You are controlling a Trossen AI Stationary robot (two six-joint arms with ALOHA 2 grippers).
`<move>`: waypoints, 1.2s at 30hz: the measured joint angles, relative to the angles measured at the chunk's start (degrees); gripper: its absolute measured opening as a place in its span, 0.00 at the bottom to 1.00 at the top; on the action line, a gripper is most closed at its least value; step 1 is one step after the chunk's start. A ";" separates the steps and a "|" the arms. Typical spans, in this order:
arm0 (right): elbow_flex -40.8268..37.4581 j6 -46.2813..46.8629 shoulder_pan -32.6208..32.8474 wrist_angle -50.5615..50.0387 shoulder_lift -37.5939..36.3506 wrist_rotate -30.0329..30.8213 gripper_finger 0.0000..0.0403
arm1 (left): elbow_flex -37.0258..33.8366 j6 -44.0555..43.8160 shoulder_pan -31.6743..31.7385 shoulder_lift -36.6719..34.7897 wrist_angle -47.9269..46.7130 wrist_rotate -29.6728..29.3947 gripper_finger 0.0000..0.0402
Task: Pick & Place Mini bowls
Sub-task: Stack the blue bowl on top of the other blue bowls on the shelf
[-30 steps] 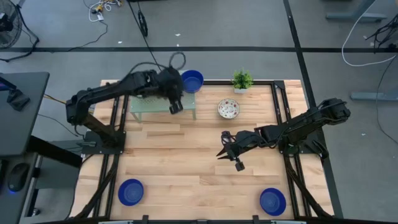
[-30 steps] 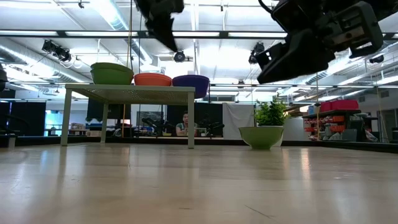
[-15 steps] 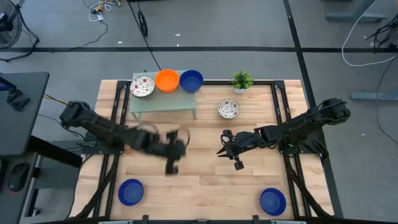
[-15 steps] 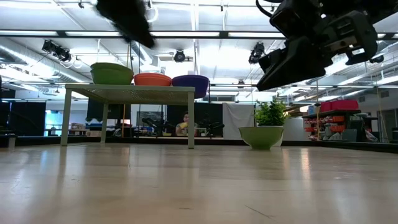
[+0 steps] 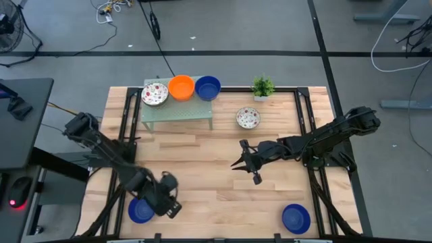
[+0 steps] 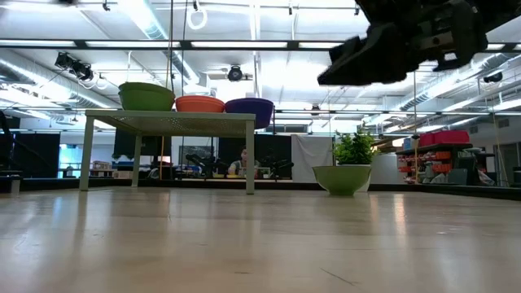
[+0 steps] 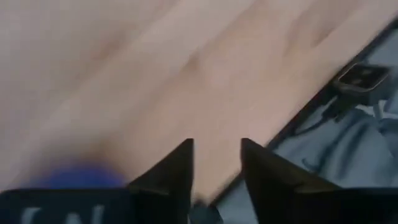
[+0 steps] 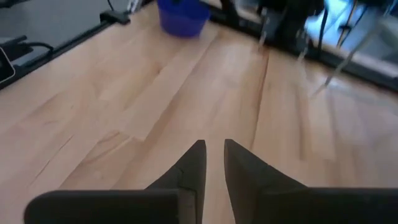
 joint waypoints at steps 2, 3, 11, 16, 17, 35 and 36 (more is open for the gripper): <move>0.00 -2.19 -0.10 1.47 0.00 0.00 0.15 | 0.07 -9.05 -1.18 1.12 0.58 3.12 0.41; 0.00 -2.91 -0.21 2.07 0.00 0.00 0.15 | 0.06 -12.94 -1.76 1.73 0.58 4.40 0.44; 0.00 -6.32 -2.11 5.29 0.00 -0.02 0.15 | 0.04 -31.48 -5.81 7.22 1.20 8.24 0.50; 0.00 -6.16 -3.66 6.96 0.00 -0.02 0.15 | 0.02 -32.44 -6.03 9.02 1.24 15.04 0.43; 0.00 -5.86 -3.94 7.04 0.00 -0.03 0.15 | 0.05 -31.66 -5.91 9.00 1.44 14.78 0.42; 0.00 0.61 -4.58 3.48 0.00 -0.22 0.15 | 0.92 -28.71 -7.32 8.43 -4.95 9.29 0.32; 0.00 0.94 -4.58 3.23 0.00 -0.22 0.15 | 0.92 -28.72 -7.32 8.43 -5.47 9.30 0.32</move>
